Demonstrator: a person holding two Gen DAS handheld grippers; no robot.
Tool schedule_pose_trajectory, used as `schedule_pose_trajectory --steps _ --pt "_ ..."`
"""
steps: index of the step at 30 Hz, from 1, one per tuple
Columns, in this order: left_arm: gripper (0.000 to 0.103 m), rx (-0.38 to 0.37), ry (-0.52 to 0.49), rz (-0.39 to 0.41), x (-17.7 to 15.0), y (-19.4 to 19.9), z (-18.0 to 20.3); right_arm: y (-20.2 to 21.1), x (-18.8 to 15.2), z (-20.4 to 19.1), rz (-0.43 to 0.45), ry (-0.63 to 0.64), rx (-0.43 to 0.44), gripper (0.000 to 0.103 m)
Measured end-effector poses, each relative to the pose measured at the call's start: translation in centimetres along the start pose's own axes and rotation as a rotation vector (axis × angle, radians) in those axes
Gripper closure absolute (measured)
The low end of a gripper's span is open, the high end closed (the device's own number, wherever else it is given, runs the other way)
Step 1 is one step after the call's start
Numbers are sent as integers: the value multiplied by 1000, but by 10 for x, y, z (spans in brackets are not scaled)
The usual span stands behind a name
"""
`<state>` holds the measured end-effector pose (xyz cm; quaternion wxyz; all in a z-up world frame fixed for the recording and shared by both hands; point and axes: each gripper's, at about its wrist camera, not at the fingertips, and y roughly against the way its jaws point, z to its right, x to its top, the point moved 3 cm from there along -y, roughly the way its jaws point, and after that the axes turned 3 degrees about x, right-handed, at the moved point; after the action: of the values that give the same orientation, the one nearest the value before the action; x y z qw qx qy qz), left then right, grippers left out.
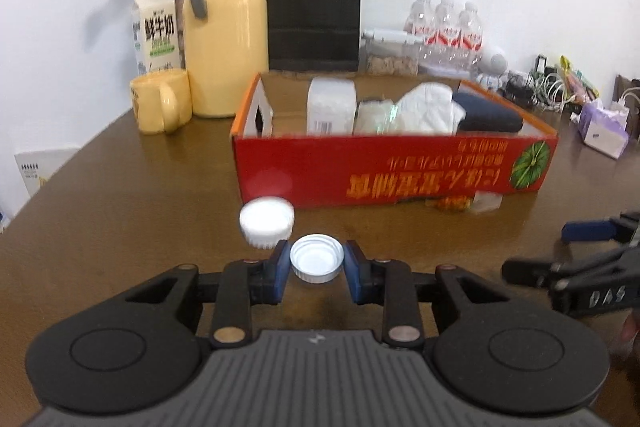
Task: Organize objects
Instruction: 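Lower the left tool onto the second white cap and close on it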
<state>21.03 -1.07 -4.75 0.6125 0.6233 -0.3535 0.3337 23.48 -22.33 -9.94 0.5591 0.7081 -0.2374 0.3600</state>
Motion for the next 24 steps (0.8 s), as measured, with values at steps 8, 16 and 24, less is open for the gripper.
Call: schedule_pose_trajectory --steps 8,16,24 --pt "74 10 -32 96 33 -5 14 0 0 0 -1 -3 -1 0" --pt "74 43 10 95 25 -32 6 1 2 2 20 -9 -17 0" --pt "74 35 51 100 24 -29 -6 -7 14 -2 57 36 -40 19"
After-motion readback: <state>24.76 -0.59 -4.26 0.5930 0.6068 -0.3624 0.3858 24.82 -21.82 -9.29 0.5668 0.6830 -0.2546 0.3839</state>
